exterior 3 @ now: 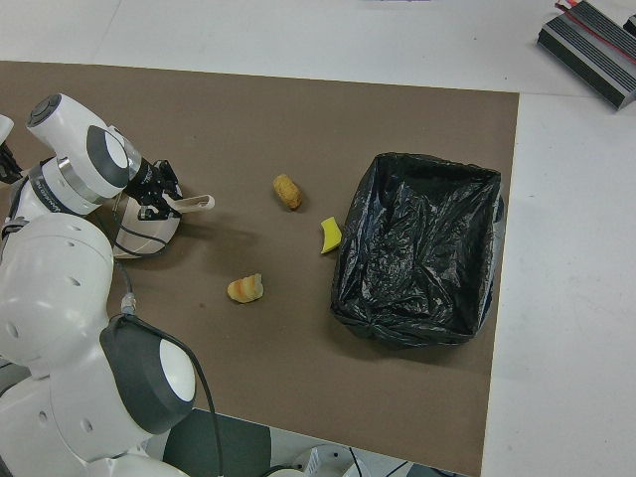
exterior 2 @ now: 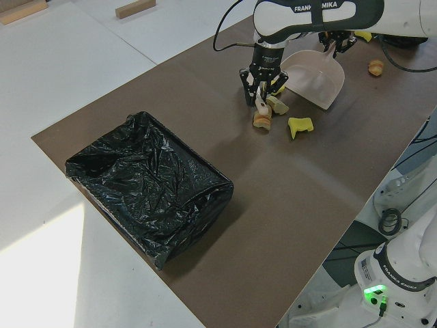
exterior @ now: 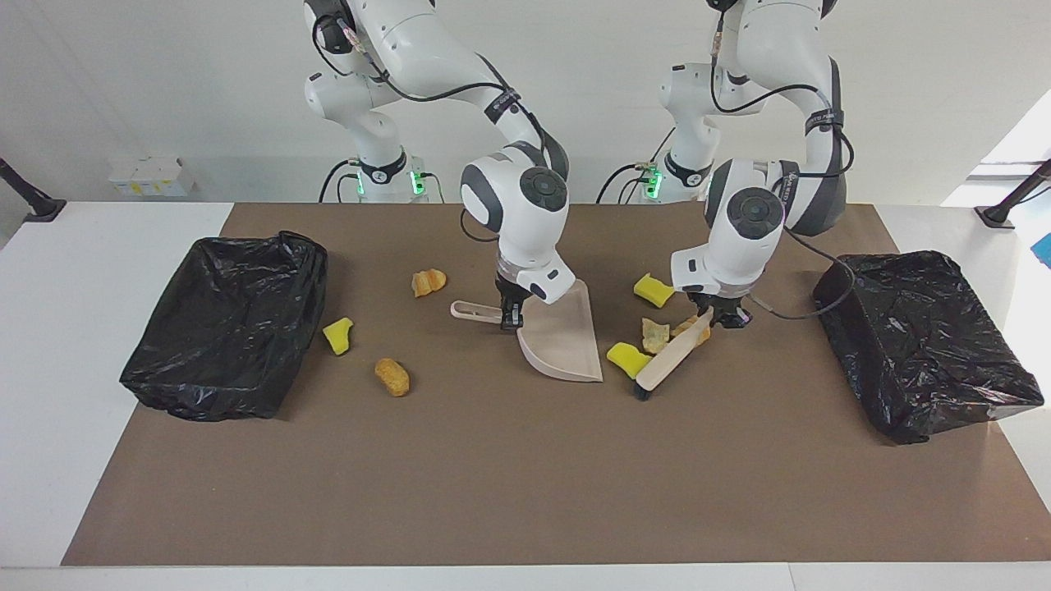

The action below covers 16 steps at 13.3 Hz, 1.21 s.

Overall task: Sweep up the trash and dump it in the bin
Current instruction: 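Sweep the bread and sponge pieces toward the dustpan with the left gripper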

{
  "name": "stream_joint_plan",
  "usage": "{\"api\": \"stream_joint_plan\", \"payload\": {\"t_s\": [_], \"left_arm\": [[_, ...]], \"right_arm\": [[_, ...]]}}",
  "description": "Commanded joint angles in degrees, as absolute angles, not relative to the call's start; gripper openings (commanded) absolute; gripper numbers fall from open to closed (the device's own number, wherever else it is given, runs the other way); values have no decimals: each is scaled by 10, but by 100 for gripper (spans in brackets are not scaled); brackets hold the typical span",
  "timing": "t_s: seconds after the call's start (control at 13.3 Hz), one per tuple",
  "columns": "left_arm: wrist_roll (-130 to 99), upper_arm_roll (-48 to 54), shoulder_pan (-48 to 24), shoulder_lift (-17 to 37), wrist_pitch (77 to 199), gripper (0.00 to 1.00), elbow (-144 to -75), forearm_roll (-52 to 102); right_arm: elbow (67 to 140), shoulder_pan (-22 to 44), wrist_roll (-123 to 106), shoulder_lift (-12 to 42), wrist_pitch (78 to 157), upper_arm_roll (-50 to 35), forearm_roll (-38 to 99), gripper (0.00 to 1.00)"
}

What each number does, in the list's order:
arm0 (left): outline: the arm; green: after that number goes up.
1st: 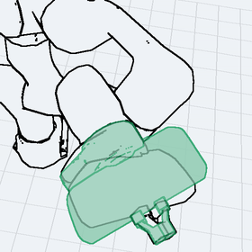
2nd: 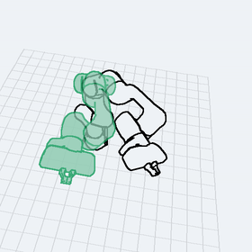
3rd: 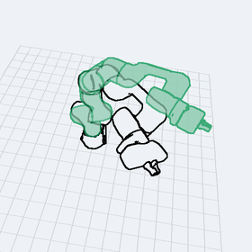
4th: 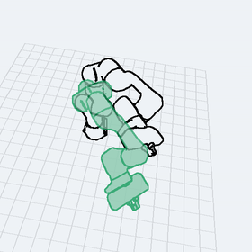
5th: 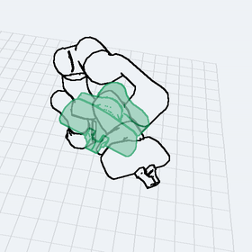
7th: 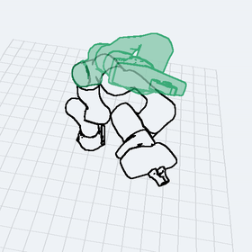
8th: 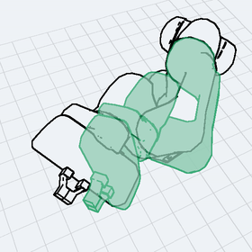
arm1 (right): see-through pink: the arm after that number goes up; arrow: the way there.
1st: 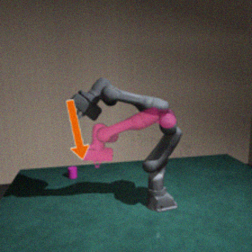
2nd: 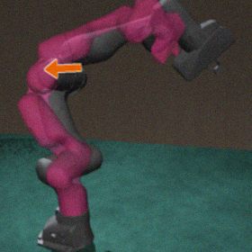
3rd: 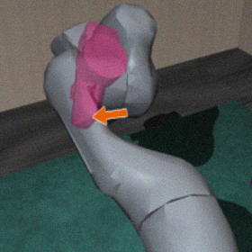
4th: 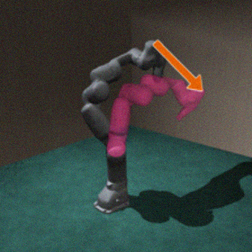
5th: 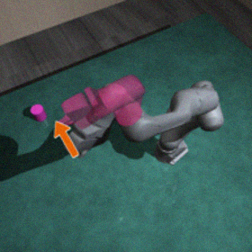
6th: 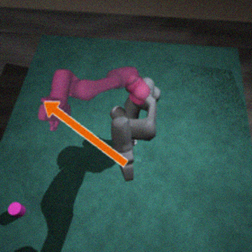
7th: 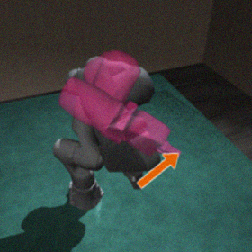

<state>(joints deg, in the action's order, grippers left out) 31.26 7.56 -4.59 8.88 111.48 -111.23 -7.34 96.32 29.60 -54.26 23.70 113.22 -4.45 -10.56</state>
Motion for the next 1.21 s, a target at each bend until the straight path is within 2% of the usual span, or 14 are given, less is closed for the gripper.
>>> {"api": "stream_joint_plan", "payload": {"t_s": [0.0,0.15,0.53,0.75,1.13], "left_arm": [[308,77,3,61,1098,0,-1135,-58],[301,76,26,20,1099,0,-1199,-57],[140,77,28,-55,1089,0,-1289,-57],[3,79,-10,-108,1135,0,-1378,-55],[-165,78,-109,-111,1179,0,-1406,11]], "right_arm": [[983,295,-548,224,1138,-47,-120,0],[983,295,-549,224,1137,-47,-120,0],[983,295,-555,224,1136,-47,-120,0],[985,295,-555,223,1135,-47,-120,0],[986,295,-554,223,1135,-47,-120,0]]}}
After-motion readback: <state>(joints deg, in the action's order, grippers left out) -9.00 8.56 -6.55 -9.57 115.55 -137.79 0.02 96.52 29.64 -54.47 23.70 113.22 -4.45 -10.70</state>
